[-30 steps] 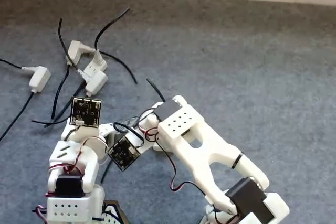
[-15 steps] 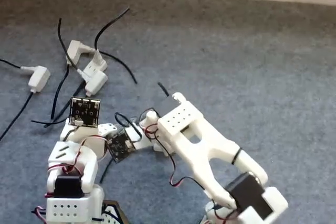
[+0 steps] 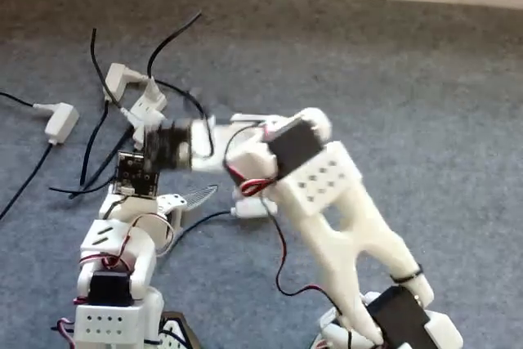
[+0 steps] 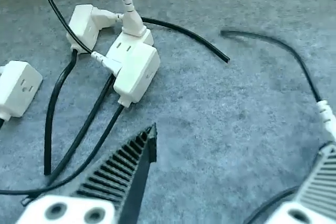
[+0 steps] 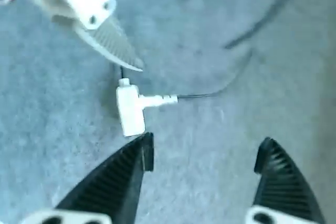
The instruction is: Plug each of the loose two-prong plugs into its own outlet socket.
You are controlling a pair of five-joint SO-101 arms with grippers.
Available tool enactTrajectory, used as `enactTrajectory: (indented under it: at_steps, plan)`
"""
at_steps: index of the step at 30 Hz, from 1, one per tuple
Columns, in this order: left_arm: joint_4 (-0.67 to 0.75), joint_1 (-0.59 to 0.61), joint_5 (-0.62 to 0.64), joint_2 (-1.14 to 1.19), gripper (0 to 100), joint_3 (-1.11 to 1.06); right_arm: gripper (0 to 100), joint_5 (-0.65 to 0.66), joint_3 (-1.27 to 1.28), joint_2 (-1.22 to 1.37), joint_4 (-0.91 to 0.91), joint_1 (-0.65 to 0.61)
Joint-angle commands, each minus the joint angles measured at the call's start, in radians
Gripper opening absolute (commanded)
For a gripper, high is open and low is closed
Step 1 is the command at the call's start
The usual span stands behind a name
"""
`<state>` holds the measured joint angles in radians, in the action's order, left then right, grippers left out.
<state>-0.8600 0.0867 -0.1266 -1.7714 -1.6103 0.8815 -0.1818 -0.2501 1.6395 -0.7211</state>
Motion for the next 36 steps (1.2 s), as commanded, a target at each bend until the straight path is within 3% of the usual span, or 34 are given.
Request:
enactTrajectory:
  at_steps: [1,5,11,15,19,23,28,36]
  plan:
    - [0.005,-0.012,0.008,0.004,44,0.031,29.7,-0.172,-0.234,-0.044,0.104,0.124]
    - [-0.066,-0.013,0.009,0.005,44,0.099,29.7,-0.43,-0.259,-0.058,0.124,0.323]
    - [-0.224,-0.018,0.011,0.008,44,0.228,29.6,-0.483,-0.022,-0.2,0.081,0.446]
    - [-0.324,-0.039,-0.009,0.099,44,0.39,29.6,-0.539,0.334,-0.297,-0.125,0.542]
    - [-0.364,-0.042,-0.147,0.383,39,0.616,29.6,-0.575,0.802,-0.412,-0.423,0.667]
    - [-0.379,-0.074,-0.258,0.773,31,0.851,29.6,-0.519,1.171,-0.556,-0.602,0.705]
    - [-0.488,-0.248,-0.39,1.156,31,1.115,29.6,-0.506,1.333,-0.671,-0.618,0.786]
    - [-0.451,-0.487,-0.499,1.503,31,1.29,29.6,-0.54,1.498,-0.808,-0.653,0.823]
